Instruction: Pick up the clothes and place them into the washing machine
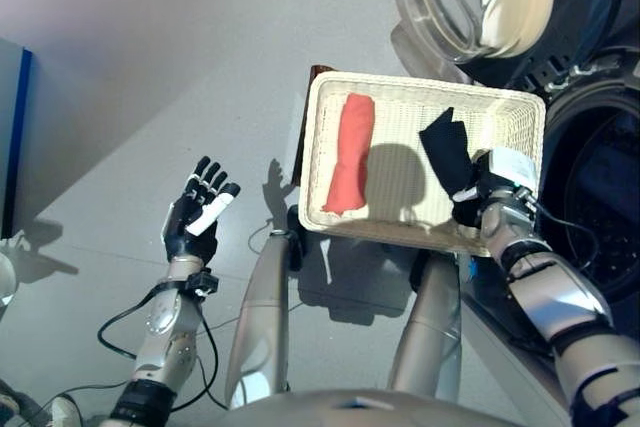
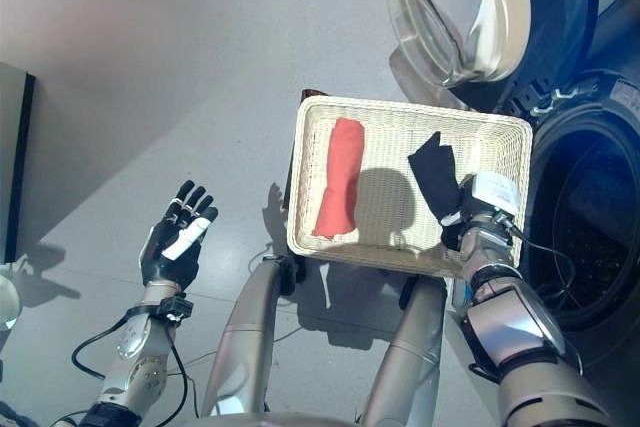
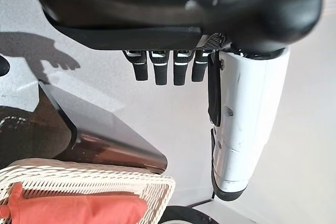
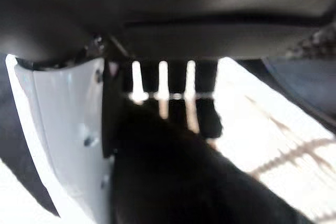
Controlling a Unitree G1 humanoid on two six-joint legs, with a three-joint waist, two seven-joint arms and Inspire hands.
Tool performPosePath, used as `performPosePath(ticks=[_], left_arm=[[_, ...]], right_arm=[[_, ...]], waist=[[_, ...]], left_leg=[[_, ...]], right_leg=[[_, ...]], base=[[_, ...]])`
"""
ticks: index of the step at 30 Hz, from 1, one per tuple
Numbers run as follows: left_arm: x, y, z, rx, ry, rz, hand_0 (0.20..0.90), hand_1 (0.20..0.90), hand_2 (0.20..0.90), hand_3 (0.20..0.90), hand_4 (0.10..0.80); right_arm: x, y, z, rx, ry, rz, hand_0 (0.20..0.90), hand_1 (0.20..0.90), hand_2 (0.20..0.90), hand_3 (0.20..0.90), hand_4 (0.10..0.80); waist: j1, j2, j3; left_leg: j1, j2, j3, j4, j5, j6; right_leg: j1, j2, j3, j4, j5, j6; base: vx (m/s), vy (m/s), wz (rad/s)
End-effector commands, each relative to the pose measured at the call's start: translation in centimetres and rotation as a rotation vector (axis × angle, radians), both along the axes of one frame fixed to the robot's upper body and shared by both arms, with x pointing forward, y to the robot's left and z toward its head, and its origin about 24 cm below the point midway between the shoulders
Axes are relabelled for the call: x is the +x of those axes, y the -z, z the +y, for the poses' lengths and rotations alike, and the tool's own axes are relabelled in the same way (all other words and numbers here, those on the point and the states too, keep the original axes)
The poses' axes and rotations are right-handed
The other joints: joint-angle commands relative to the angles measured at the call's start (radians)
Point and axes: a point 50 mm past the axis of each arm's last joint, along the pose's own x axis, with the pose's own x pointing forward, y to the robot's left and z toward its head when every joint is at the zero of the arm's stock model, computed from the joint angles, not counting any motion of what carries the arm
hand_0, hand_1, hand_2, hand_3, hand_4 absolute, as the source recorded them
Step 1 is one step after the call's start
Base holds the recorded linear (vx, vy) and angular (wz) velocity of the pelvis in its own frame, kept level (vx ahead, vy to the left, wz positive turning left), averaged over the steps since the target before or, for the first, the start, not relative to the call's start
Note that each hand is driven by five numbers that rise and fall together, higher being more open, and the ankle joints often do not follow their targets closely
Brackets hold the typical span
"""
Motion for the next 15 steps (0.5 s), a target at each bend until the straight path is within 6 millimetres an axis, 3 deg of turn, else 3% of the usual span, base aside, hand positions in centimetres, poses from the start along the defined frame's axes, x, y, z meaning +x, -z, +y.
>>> performPosePath(ticks=[1,4,8,9,10,14,15], left_arm=[[-0.1,-3.2,2.4,0.047,-0.094,-0.16,0.9,0.9,0.9,0.9,0.8],[-0.2,-3.0,3.0,0.037,-0.151,-0.151,0.9,0.9,0.9,0.9,0.8],[-0.5,-2.8,3.6,0.013,-0.207,-0.144,0.9,0.9,0.9,0.9,0.8],[-0.5,-2.8,3.6,0.013,-0.207,-0.144,0.9,0.9,0.9,0.9,0.8],[-0.8,-2.4,3.7,-0.001,-0.231,-0.131,0.9,0.9,0.9,0.9,0.8],[-1.0,-1.6,3.3,-0.029,-0.24,-0.098,0.9,0.9,0.9,0.9,0.8],[-1.0,-1.6,3.3,-0.029,-0.24,-0.098,0.9,0.9,0.9,0.9,0.8]], right_arm=[[-0.6,-0.4,-0.9,0.259,0.107,-0.229,0.2,0.2,0.2,0.2,0.3],[-0.2,-1.8,0.0,0.586,0.126,-0.523,0.2,0.2,0.2,0.2,0.3],[-1.1,-2.6,1.0,0.979,0.129,-0.848,0.2,0.2,0.2,0.2,0.3],[-1.1,-2.6,1.0,0.979,0.129,-0.847,0.2,0.2,0.2,0.2,0.3],[-1.7,-3.0,1.1,1.167,0.144,-1.018,0.2,0.2,0.2,0.2,0.3],[-2.6,-3.1,1.4,1.459,0.208,-1.307,0.2,0.2,0.2,0.2,0.3],[-2.6,-3.1,1.4,1.459,0.208,-1.307,0.2,0.2,0.2,0.2,0.3]], waist=[[-0.016,-0.001,-0.023],[-0.043,-0.017,-0.021],[-0.066,-0.028,-0.02],[-0.066,-0.028,-0.02],[-0.078,-0.028,-0.02],[-0.088,-0.027,-0.024],[-0.087,-0.027,-0.024]], left_leg=[[0.054,0.038,-0.044,0.113,-0.165,-0.046],[0.058,0.045,-0.042,0.112,-0.169,-0.046],[0.054,0.055,-0.042,0.113,-0.174,-0.048],[0.054,0.055,-0.042,0.113,-0.174,-0.048],[0.051,0.058,-0.044,0.116,-0.178,-0.049],[0.054,0.062,-0.044,0.121,-0.187,-0.05],[0.054,0.062,-0.044,0.121,-0.187,-0.05]], right_leg=[[0.0,0.001,0.054,-0.089,0.112,-0.026],[0.001,0.009,0.053,-0.092,0.111,-0.029],[-0.003,0.014,0.05,-0.095,0.108,-0.031],[-0.003,0.014,0.05,-0.094,0.108,-0.031],[-0.005,0.015,0.049,-0.09,0.103,-0.03],[-0.001,0.018,0.05,-0.087,0.094,-0.032],[-0.001,0.018,0.05,-0.087,0.094,-0.032]], base=[[0.0,0.0,0.0],[0.0,0.0,0.0],[-0.002,-0.011,-0.06],[0.0,0.0,0.0],[0.0,0.0,0.0],[0.016,-0.005,-0.07],[0.0,0.0,0.0]])
